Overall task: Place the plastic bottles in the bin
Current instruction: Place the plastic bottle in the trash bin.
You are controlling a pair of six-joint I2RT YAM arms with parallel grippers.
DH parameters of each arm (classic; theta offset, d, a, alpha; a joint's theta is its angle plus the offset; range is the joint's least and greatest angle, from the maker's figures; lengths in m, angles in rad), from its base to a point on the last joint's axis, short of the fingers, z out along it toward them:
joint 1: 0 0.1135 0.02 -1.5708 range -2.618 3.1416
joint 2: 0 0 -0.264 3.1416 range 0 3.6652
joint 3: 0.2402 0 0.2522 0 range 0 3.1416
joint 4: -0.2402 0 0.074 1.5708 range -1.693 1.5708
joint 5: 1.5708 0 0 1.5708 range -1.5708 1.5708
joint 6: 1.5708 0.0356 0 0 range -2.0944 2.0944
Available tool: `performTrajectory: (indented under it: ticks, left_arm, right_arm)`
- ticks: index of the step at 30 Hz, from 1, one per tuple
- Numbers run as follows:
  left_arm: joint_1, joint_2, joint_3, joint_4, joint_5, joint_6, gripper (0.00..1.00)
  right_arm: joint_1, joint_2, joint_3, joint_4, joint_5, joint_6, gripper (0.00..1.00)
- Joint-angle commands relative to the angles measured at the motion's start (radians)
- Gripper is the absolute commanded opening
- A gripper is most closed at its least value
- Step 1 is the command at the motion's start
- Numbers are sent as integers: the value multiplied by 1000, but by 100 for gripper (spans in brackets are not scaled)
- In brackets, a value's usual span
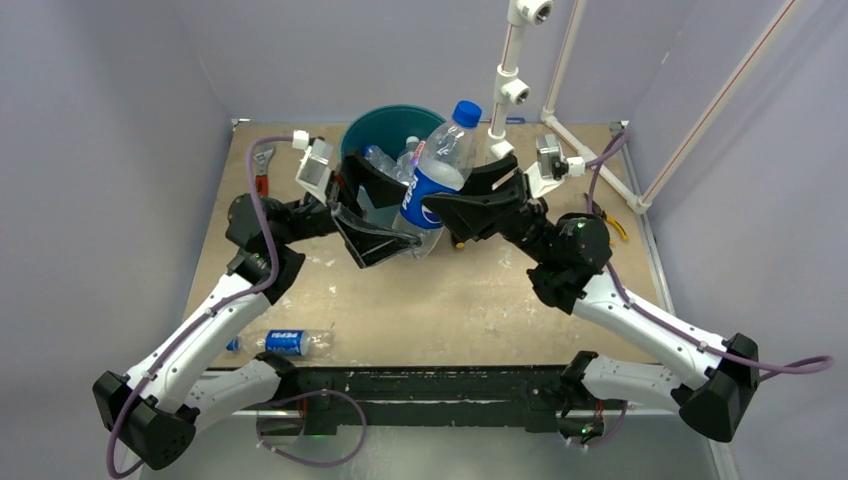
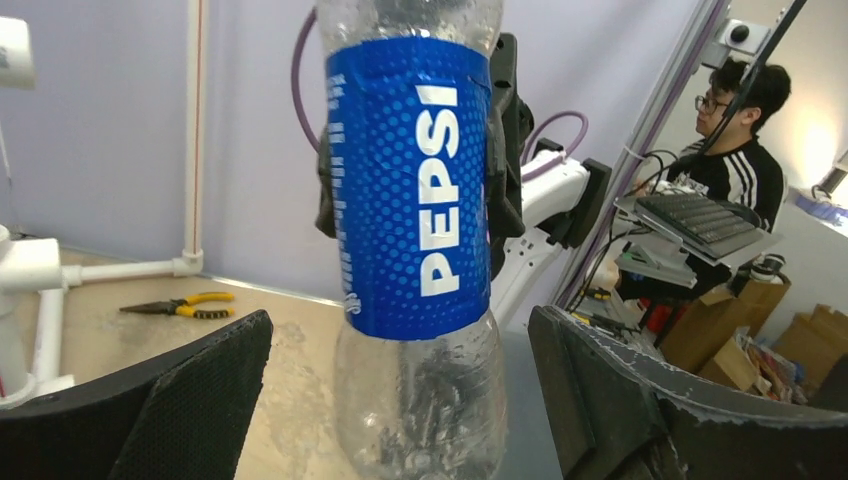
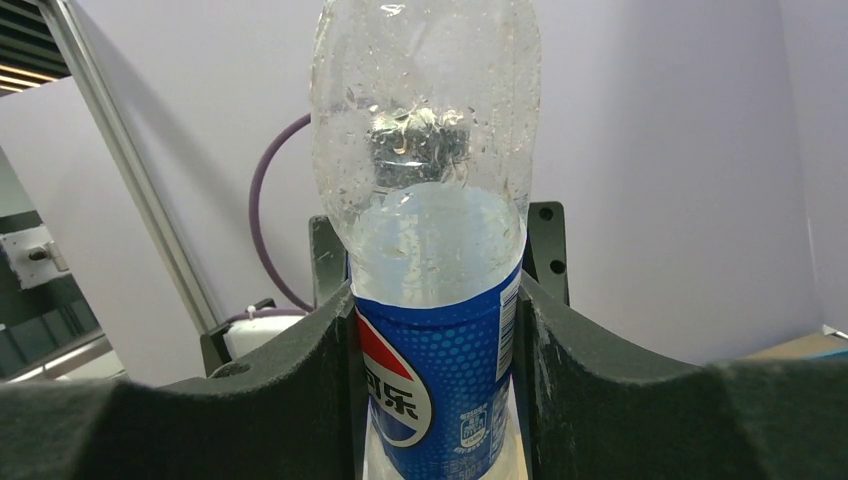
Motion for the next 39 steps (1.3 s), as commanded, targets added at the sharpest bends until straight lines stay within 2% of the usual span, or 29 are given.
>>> performTrajectory:
  ticks: [1,3,6,7,8,9,10,12,14,16,20,26,36,39]
  left_arm:
    - [-55,17,30,-69,-7,117,99]
    - [-78,28,30,-79,-26,134,96]
    - [-81,42,35,-97,-37,146,75]
    - [-82,45,36,-101,-39,149,65]
    - [-81,47,37,-104,-45,153,55]
    - [-81,46,36,-105,-47,156,46]
    - [-81,42,37,-111,-51,161,39]
    - [-81,33,41,-147,-66,184,27]
    - [-81,21,55,-207,-84,225,21]
    - [-80,8,69,-279,-97,272,19]
    - [-81,-7,93,-413,-106,371,20]
    - [-82,-38,99,-488,-101,420,17]
    - [-81,-88,116,-568,-113,492,14]
    - [-81,-92,121,-583,-117,504,14]
  right_arm:
    - [-1,17,52,79,-19,32,39]
    - [0,20,48,79,-21,26,39]
    - [1,10,47,63,-14,5,40]
    - [0,7,55,42,-15,-6,42]
    - [0,4,66,16,-19,-17,47]
    - [1,-1,79,-12,-21,-29,57]
    - [0,-6,95,-50,-24,-42,69]
    - [0,-21,139,-177,-7,-84,86]
    - [-1,-44,183,-295,23,-144,95]
    - [-1,-63,241,-418,32,-204,98]
    - [-1,-70,364,-577,105,-308,99]
    - [-2,-14,497,-714,163,-405,93]
    - [-2,52,592,-816,173,-404,75]
    - [-2,53,590,-821,173,-389,65]
